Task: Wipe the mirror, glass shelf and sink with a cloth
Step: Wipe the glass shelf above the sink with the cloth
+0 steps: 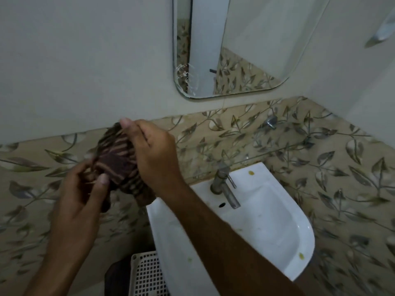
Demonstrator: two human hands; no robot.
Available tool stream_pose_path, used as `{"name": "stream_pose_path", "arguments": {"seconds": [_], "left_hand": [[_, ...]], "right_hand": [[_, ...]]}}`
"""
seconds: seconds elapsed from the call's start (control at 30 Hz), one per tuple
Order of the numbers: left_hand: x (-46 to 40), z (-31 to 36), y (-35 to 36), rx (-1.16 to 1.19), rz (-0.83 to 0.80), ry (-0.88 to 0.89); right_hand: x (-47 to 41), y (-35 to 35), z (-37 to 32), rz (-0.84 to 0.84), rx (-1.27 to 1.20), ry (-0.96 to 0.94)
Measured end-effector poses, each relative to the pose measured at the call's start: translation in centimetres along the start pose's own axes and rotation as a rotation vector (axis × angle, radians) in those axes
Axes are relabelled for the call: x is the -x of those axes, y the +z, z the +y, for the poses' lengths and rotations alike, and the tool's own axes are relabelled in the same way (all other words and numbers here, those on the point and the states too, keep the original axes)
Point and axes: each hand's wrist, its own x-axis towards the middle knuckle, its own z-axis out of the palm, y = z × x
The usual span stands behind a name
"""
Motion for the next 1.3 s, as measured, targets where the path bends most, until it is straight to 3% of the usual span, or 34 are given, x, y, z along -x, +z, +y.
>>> {"name": "stream_pose_path", "arguments": {"seconds": [0.1,0.13,0.17,0.23,0.33,0.47,0.6,0.7,0.93,1.07,1.13,1.3], "left_hand": [[1.0,-12.7,-4.7,0.039,0.128,-0.194],[1.1,-13.3,-4.9,0.078,0.175,-0.191],[1.6,-12.0,-4.2,0.069,0.174,-0.196],[1.0,-2.7,-0.8,0.037,0.120,-0.188],[1.4,1.6,1.9,0.115,-0.001,-0.154],[1.7,2.1,2.2,0.051,-0.079,-0.170],[2.0,1.9,0.9,-0.385,-0.007,0.045],[1.9,1.9,0.4,-0.524,0.145,0.118],[1.5,2.7,2.2,-0.428,0.027,0.182],[1.4,3.1,3.6,-0.428,-0.067,0.206],[1.2,3.1,4.2,-0.434,-0.073,0.224],[-0.2,4.2,6.1,-0.487,-0.115,0.284]], "right_hand": [[1.5,1.6,-0.4,-0.114,0.070,-0.176],[1.7,2.1,0.0,-0.116,0.119,-0.223],[1.8,2.5,0.5,-0.094,0.153,-0.242],[1.2,2.9,2.2,-0.032,0.127,-0.180],[0.0,3.0,4.5,-0.022,0.225,-0.003],[1.0,2.3,5.7,0.095,0.547,-0.086],[4.6,3.3,6.3,-0.188,0.635,-0.004],[5.0,4.8,7.1,-0.255,0.785,0.017],[3.9,0.9,9.9,-0.327,0.839,-0.070],[2.8,-4.6,11.3,-0.187,1.023,0.070],[2.6,-4.1,10.8,-0.204,1.085,0.167],[5.7,0.8,9.6,-0.341,1.001,-0.087]]}}
